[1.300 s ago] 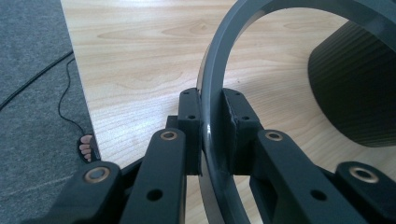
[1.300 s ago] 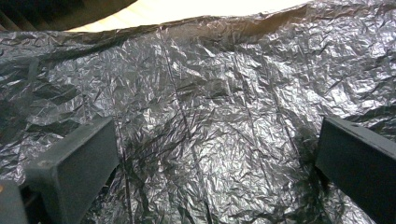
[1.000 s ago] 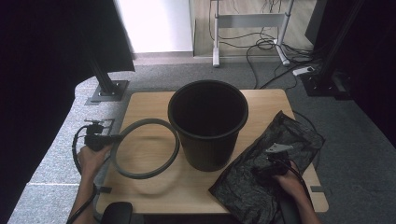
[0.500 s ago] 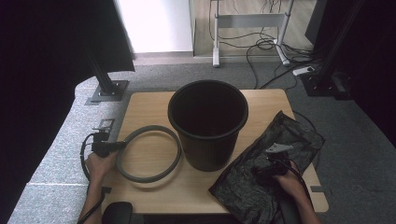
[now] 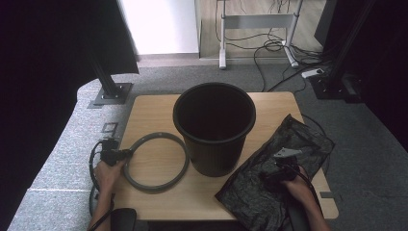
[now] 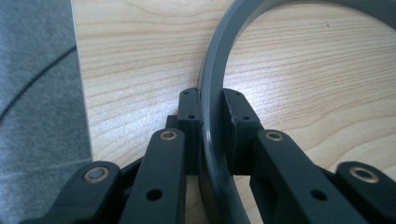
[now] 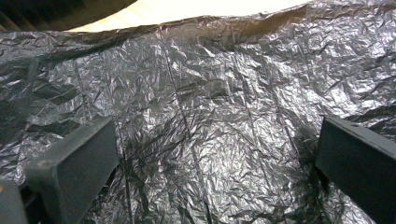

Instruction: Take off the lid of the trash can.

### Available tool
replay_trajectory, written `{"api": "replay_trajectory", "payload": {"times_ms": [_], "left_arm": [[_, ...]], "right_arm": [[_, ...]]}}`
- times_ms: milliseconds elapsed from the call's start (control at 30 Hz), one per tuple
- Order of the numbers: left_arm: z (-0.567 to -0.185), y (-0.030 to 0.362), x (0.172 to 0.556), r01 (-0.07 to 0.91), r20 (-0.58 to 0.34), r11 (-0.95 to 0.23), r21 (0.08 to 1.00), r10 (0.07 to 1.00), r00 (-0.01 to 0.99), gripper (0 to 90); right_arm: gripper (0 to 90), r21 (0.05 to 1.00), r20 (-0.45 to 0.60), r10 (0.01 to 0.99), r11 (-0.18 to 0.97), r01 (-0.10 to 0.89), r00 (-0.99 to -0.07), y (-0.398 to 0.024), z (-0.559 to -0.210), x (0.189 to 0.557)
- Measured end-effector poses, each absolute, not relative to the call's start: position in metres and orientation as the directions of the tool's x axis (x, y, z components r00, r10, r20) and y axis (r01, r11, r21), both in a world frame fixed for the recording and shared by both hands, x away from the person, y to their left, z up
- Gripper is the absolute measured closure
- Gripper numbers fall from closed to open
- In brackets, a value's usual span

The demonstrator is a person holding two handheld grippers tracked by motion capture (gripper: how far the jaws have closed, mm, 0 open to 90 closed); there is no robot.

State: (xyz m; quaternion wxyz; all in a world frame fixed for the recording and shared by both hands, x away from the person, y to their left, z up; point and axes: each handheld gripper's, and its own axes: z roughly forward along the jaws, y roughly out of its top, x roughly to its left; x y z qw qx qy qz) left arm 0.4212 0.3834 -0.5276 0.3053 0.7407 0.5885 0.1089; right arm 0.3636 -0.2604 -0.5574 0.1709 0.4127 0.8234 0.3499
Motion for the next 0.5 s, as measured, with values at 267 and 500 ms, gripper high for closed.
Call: {"api": "replay_trajectory", "payload": {"times_ms": [267,500], "left_arm": [[-0.529,0.372,0.420,0.768,-0.089,-0.206,0.607,0.942,0.324,71.2],[-0.533,0.360,0.418,0.735,-0.024,-0.267,0.623,0.933,0.359,38.8]], "right_arm": [[0.0,0.717,0.007,0.799,0.414,0.560,-0.601,-0.260,-0.557,0.364],[0.0,0.717,0.007,0.800,0.414,0.561,-0.600,-0.260,-0.557,0.364]]}}
